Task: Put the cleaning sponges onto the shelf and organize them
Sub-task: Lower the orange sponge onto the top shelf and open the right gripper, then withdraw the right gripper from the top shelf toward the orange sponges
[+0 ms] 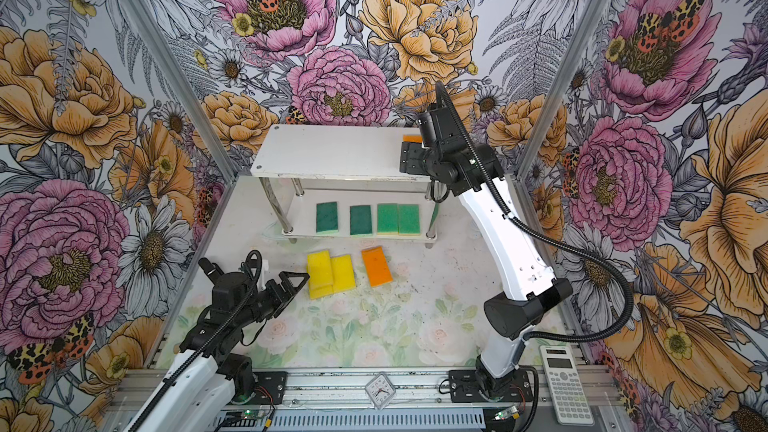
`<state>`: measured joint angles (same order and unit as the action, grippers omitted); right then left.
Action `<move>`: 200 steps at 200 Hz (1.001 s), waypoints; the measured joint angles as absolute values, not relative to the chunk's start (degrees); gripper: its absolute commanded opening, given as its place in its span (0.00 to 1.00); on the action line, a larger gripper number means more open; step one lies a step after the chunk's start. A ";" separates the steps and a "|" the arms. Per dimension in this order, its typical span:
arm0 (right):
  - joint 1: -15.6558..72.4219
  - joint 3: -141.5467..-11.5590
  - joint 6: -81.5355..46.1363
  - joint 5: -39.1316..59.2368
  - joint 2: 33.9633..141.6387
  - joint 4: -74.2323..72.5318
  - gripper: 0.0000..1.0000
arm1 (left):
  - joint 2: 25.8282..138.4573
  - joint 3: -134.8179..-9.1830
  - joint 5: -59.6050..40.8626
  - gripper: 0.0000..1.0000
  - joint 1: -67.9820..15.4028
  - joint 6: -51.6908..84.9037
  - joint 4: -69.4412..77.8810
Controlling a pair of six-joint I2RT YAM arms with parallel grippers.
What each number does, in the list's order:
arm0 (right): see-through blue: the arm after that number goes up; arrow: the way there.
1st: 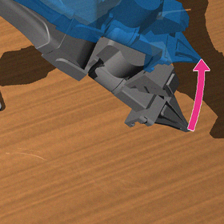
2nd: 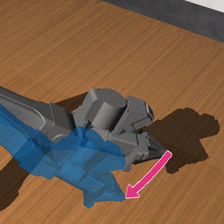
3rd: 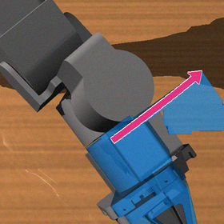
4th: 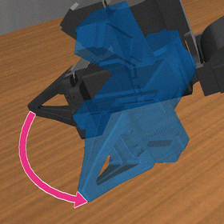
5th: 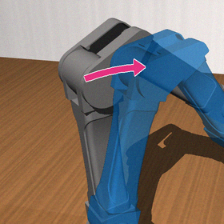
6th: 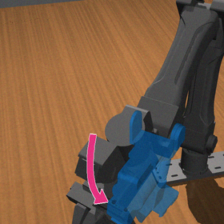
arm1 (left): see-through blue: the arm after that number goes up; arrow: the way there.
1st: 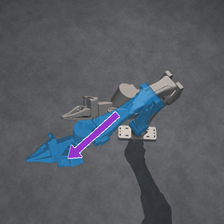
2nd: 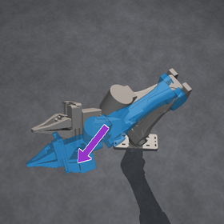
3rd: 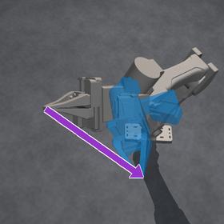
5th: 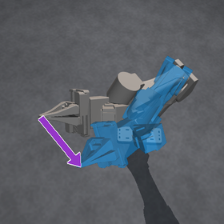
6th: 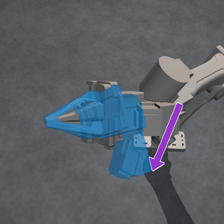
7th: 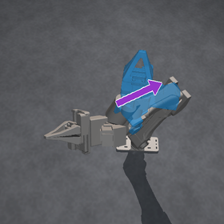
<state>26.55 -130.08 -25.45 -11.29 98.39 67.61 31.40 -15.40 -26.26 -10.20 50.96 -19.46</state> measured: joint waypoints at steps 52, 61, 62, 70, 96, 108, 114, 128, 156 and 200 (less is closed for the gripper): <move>26.61 -126.30 -24.23 -7.66 89.80 67.94 0.82 | 31.38 -15.40 -26.48 0.99 -10.20 50.85 -19.46; 26.72 -124.77 -23.66 -6.87 88.16 67.96 0.83 | 31.29 -15.40 -26.48 0.99 -10.20 50.85 -19.49; 26.72 -124.51 -23.49 -6.74 87.90 68.01 0.83 | 31.27 -15.40 -26.48 0.99 -10.20 50.87 -19.49; 26.98 -122.98 -22.98 -6.17 86.52 67.96 0.83 | 31.18 -15.42 -26.48 0.99 -10.20 50.85 -19.51; 27.64 -116.99 -21.34 -4.84 82.35 68.07 0.84 | 30.85 -15.44 -26.48 0.99 -10.20 50.85 -19.53; 28.08 -113.95 -20.82 -4.54 80.68 68.16 0.85 | 30.85 -15.53 -26.48 0.99 -10.20 50.85 -19.53; 28.34 -112.25 -20.43 -4.36 79.85 68.14 0.85 | 30.85 -15.53 -26.48 0.99 -10.20 50.87 -19.55; 29.19 -108.73 -19.75 -4.21 78.24 68.38 0.86 | 30.85 -15.53 -26.46 0.99 -10.20 50.85 -19.55; 31.53 -101.69 -18.76 -4.21 75.07 68.47 0.88 | 30.85 -15.55 -26.46 0.99 -10.20 50.87 -19.66; 34.85 -92.36 -18.33 -4.23 70.94 67.92 0.89 | 30.85 -15.97 -26.48 0.99 -10.20 50.87 -19.97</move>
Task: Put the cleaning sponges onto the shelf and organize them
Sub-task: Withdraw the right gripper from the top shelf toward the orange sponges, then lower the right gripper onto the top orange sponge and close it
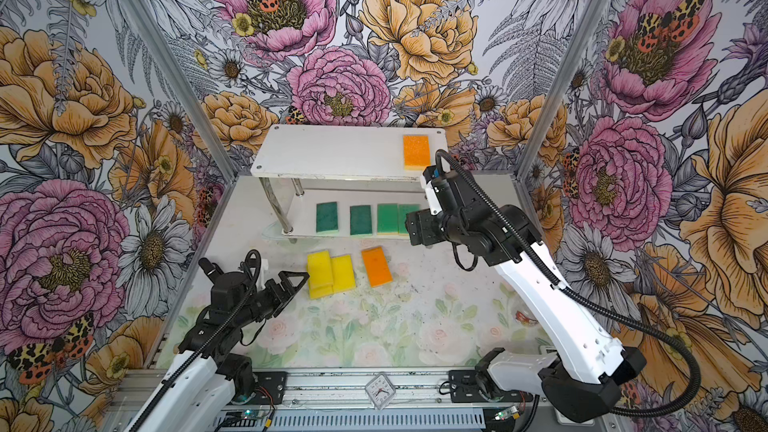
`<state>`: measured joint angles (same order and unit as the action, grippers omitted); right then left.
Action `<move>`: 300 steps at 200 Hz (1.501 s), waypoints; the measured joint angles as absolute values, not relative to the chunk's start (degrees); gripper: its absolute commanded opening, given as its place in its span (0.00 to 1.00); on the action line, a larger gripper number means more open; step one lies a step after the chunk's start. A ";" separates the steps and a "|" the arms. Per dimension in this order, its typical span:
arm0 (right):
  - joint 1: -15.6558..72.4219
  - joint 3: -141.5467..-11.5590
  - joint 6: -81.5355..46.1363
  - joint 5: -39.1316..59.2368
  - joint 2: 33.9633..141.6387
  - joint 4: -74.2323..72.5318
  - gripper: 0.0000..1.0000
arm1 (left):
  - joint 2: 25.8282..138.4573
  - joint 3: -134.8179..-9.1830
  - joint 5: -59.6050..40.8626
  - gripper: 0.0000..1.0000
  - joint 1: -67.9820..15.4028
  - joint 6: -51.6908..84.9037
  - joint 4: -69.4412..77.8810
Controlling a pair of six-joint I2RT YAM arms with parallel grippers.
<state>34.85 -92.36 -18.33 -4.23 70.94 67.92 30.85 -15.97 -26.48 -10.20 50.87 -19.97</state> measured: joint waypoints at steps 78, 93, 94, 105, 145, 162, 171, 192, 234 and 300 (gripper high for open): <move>39.88 -71.05 -18.85 -4.21 64.82 58.24 0.89 | 30.85 -16.12 -26.46 0.99 -10.22 50.92 -20.36; 40.88 -66.96 -19.55 -4.21 63.61 55.33 0.89 | 30.85 -16.12 -26.46 0.99 -10.22 51.03 -20.36; 40.99 -66.63 -19.62 -4.21 63.51 55.02 0.89 | 30.85 -16.12 -26.46 0.99 -10.22 51.05 -20.36; 41.76 -64.27 -20.10 -4.21 62.92 52.82 0.88 | 30.85 -16.12 -26.46 0.99 -10.26 51.07 -20.36; 44.93 -58.65 -22.22 -4.21 62.78 45.30 0.88 | 30.85 -16.14 -26.44 0.99 -10.26 51.07 -20.38; 47.16 -57.28 -22.94 -4.40 63.51 42.78 0.88 | 30.92 -16.19 -26.44 0.99 -10.33 51.07 -20.40; 48.16 -56.71 -23.14 -4.69 64.36 41.41 0.88 | 31.03 -16.19 -26.44 0.99 -10.37 51.07 -20.43; 50.00 -55.44 -23.57 -5.80 66.67 38.50 0.88 | 31.14 -16.16 -26.41 0.99 -10.37 51.07 -20.64; 50.83 -53.12 -25.06 -8.95 71.48 34.50 0.88 | 31.14 -16.19 -26.41 0.99 -10.63 51.09 -20.80; 50.83 -52.97 -26.11 -9.39 80.95 31.09 0.87 | 31.14 -16.16 -26.39 0.99 -10.66 51.09 -20.80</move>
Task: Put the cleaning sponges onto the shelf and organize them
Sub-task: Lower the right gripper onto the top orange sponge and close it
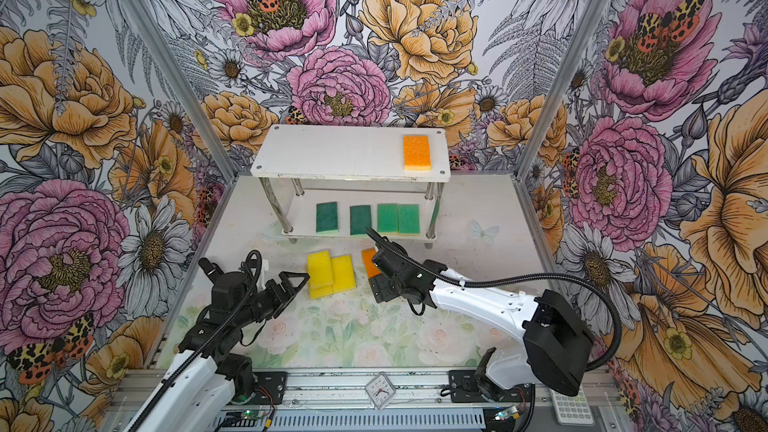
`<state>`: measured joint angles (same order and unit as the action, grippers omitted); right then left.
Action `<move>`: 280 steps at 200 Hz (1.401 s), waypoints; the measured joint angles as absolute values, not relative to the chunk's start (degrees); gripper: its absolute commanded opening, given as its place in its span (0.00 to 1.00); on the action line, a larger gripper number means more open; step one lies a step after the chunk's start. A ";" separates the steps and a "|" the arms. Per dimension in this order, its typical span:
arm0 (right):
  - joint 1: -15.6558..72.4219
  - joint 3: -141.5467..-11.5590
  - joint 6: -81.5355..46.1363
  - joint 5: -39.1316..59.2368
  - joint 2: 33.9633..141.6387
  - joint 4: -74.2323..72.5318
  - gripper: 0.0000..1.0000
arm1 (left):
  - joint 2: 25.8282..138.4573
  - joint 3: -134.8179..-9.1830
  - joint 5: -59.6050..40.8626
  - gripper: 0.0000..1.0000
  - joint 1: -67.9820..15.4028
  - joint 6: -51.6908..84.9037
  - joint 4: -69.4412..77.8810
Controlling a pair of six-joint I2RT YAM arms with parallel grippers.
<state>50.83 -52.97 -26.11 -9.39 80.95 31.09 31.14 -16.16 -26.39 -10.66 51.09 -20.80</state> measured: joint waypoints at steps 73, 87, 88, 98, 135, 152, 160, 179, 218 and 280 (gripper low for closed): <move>50.83 -53.47 -26.55 -10.15 87.77 27.22 0.87 | 31.14 -16.16 -26.39 0.99 -10.66 51.09 -20.80; 50.83 -53.95 -26.61 -10.55 88.18 26.83 0.87 | 31.14 -16.16 -26.39 0.99 -10.66 51.09 -20.80; 50.83 -53.98 -26.59 -10.57 88.18 26.81 0.87 | 31.14 -16.19 -26.39 0.99 -10.68 51.09 -20.80; 50.83 -54.54 -26.70 -10.81 88.60 26.39 0.87 | 31.14 -16.19 -26.39 0.99 -10.72 51.09 -20.80; 50.83 -56.29 -27.03 -11.03 91.02 24.80 0.87 | 31.11 -16.16 -26.39 0.99 -10.74 51.09 -20.80; 50.83 -56.45 -27.03 -11.38 91.92 24.47 0.87 | 31.11 -16.19 -26.39 0.99 -10.74 51.09 -20.80; 50.83 -56.47 -27.03 -11.57 92.20 24.45 0.87 | 31.11 -16.16 -26.39 0.99 -10.74 51.09 -20.80; 50.83 -56.58 -27.05 -12.08 92.90 24.27 0.87 | 31.11 -16.19 -26.30 0.99 -10.74 51.09 -20.80; 50.83 -57.32 -27.20 -12.45 94.65 23.57 0.85 | 31.11 -16.16 -26.22 0.99 -10.74 51.09 -20.80; 50.76 -58.04 -27.40 -12.47 96.95 22.79 0.82 | 31.11 -16.19 -26.22 0.99 -10.74 51.07 -20.80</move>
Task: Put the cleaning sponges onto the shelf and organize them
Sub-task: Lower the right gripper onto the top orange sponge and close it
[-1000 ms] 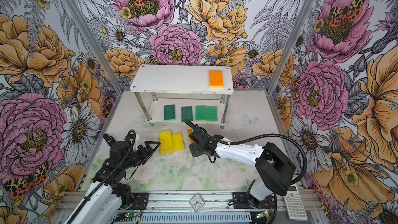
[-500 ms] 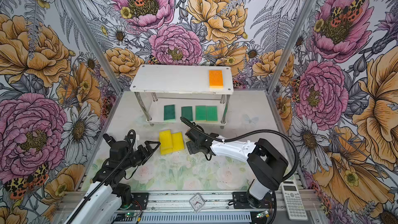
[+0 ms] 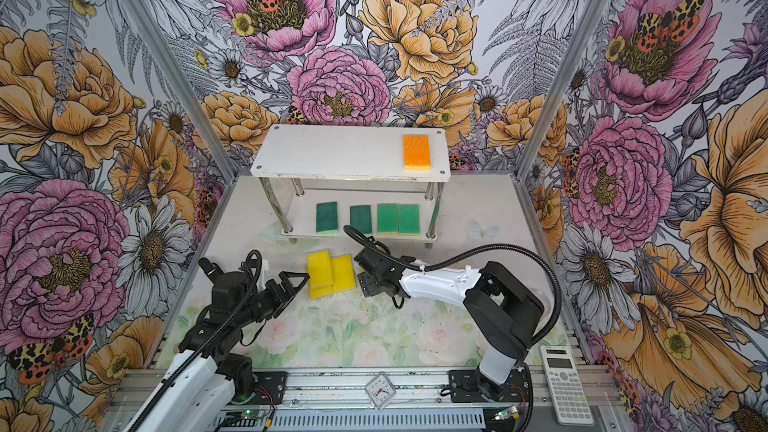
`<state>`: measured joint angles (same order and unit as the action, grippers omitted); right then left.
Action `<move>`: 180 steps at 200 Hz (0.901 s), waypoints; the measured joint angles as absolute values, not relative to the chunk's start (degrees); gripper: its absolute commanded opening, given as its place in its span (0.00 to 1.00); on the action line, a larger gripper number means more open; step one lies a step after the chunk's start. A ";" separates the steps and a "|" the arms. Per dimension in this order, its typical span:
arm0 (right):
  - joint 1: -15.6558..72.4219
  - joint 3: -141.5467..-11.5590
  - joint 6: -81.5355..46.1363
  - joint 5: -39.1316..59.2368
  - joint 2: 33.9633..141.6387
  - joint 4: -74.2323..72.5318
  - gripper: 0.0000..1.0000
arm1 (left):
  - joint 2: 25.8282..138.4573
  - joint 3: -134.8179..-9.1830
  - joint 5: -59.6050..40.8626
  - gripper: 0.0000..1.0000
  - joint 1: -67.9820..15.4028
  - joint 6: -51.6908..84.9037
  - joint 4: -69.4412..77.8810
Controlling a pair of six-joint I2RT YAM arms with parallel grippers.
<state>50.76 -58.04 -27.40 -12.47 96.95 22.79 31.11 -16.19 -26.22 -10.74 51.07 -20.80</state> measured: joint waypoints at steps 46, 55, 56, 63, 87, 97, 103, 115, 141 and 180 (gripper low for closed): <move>50.35 -58.19 -27.42 -12.73 98.15 22.06 0.81 | 31.11 -16.16 -26.22 0.99 -10.74 51.07 -20.80; 50.19 -58.24 -27.42 -12.84 98.41 21.96 0.81 | 31.14 -16.16 -26.22 0.99 -10.74 51.07 -20.80; 50.19 -58.24 -27.42 -12.84 98.41 21.93 0.81 | 31.14 -16.16 -26.22 0.99 -10.74 51.07 -20.80; 50.04 -58.26 -27.42 -12.86 98.61 21.91 0.80 | 31.14 -16.16 -26.22 0.99 -10.74 51.07 -20.80; 49.78 -58.26 -27.40 -12.88 99.04 21.74 0.78 | 31.18 -16.16 -26.22 0.99 -10.74 51.07 -20.80; 49.74 -58.26 -27.44 -12.88 99.09 21.74 0.77 | 31.24 -16.19 -26.22 0.99 -10.74 51.07 -20.80; 49.58 -58.26 -27.44 -12.88 99.09 21.71 0.76 | 31.24 -16.16 -26.22 0.99 -10.74 51.07 -20.80; 49.41 -58.26 -27.46 -12.93 99.09 21.58 0.74 | 31.24 -16.16 -26.22 0.99 -10.74 51.07 -20.80; 49.41 -58.26 -27.59 -13.10 99.09 21.52 0.69 | 31.24 -16.19 -26.22 0.99 -10.68 51.07 -20.80; 49.30 -58.26 -27.99 -13.06 99.04 21.45 0.60 | 31.24 -16.16 -26.22 0.99 -10.68 51.07 -20.80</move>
<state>49.30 -58.26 -27.99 -13.06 99.04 21.45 31.24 -16.16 -26.22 -10.68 51.07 -20.80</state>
